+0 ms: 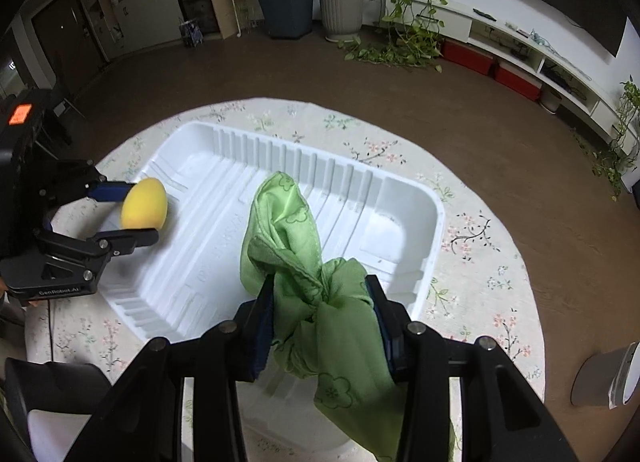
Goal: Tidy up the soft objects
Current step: 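Carry the green cloth and yellow egg sponge to the white tray with both tools, then open both tools to drop the cloth and egg sponge into the tray, then move both tools back toward the remaining objects on the table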
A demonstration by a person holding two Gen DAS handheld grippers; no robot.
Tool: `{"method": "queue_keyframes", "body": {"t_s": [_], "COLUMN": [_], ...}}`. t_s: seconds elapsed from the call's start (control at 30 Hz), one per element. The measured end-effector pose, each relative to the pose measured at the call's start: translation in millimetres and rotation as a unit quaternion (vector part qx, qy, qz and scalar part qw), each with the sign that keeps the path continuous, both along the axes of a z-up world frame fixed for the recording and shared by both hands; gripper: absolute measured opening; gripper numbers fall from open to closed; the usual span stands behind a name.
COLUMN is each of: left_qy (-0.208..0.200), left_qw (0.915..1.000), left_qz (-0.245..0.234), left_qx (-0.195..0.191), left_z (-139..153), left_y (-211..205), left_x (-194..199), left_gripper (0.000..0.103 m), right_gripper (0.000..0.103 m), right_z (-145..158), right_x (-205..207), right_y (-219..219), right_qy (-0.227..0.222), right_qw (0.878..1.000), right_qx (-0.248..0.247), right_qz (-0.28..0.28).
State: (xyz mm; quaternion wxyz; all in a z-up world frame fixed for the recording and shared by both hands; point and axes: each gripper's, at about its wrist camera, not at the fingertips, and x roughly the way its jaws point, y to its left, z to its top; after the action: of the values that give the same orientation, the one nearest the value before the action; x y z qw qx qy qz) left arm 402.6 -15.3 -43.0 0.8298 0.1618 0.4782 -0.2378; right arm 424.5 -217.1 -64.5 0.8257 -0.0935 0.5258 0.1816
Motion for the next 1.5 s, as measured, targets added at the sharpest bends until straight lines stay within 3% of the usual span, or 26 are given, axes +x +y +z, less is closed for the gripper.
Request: {"method": "queue_keyframes", "body": {"t_s": [0.13,0.27,0.37,0.53,0.8,0.97,1.13,1.23,1.5], "left_qy": [0.003,0.011,0.01,-0.003,-0.017,-0.03,-0.048,-0.057,-0.106], "left_qw": [0.9999,0.9997,0.9997,0.9991,0.9964,0.9925,0.9851,0.9805,0.9683], "left_qz": [0.011,0.02,0.021,0.03,0.053,0.072,0.098,0.111,0.161], "left_qx": [0.001,0.003,0.0,-0.028,-0.064,-0.094,-0.133,-0.152,-0.159], "left_z": [-6,-15,-14,2,29,49,67,76,80], "left_y": [2,6,8,20,48,72,102,114,132], "left_x": [5,8,8,8,-1,-31,-78,-110,-184], "left_gripper": [0.045,0.045,0.046,0.048,0.051,0.058,0.082,0.101,0.103], "right_gripper": [0.047,0.057,0.071,0.079,0.081,0.085,0.103,0.103,0.103], "right_z": [-13,-16,-13,2,43,62,79,87,91], "right_x": [1,0,0,-7,-28,-54,-86,-112,-191], "right_y": [1,-1,-3,-12,-39,-56,-75,-84,-83], "right_qy": [0.011,0.012,0.007,-0.009,-0.044,-0.06,-0.077,-0.087,-0.137], "right_qw": [1.0,1.0,1.0,1.0,0.997,0.994,0.988,0.983,0.974], "right_qx": [-0.008,-0.006,-0.007,0.017,0.055,0.075,0.115,0.139,0.146], "right_qz": [-0.001,-0.003,-0.008,-0.014,-0.035,-0.049,-0.068,-0.084,-0.109]}}
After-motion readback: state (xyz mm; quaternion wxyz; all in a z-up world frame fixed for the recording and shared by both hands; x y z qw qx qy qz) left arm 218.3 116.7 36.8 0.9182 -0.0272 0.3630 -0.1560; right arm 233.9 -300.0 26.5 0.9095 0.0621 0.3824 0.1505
